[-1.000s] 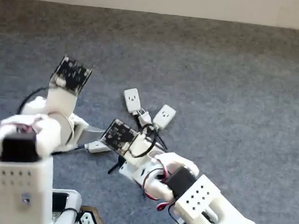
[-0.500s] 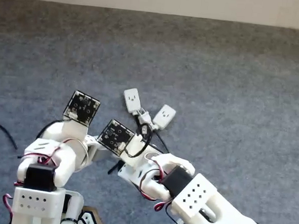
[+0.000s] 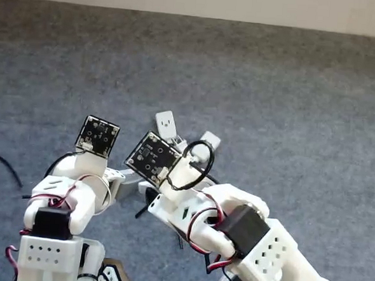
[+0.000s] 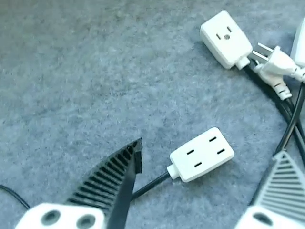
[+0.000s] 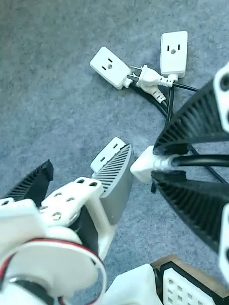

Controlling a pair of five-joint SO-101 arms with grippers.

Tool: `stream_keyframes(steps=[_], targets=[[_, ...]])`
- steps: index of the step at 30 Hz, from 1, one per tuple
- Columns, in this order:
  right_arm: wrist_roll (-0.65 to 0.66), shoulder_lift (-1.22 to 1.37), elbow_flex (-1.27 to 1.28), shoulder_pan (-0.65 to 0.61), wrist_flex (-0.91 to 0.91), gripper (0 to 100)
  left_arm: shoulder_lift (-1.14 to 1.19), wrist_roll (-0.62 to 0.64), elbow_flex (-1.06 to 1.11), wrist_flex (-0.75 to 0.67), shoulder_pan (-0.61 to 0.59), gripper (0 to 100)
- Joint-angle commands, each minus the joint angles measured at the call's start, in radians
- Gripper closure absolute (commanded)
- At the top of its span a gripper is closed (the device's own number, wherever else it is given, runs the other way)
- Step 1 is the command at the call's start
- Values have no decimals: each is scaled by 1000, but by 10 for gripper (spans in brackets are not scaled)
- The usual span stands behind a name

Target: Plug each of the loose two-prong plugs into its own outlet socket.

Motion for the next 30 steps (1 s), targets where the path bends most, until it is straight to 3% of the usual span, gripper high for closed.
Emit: stream_keyframes(steps=[1, 5, 9, 22, 25, 28, 30], targets=[[-11, 45, -50, -5, 4, 992, -8, 5, -36, -5, -12, 597], [-25, 136, -54, 51, 12, 992, 13, 6, -119, 3, -82, 597], [-23, 280, -157, 87, 90, 993, 265, 8, -338, 98, -186, 597], [155, 891, -843, 87, 306, 993, 1641, -2, -1857, 623, -656, 597], [-41, 1050, -1013, 107, 371, 993, 1836, 0, -2078, 631, -759, 597], [-374, 1218, -1204, 177, 472, 989, 1971, 0, -2204, 631, -823, 597], [-511, 1326, -1328, 211, 553, 988, 2041, -2, -2265, 629, -854, 597]])
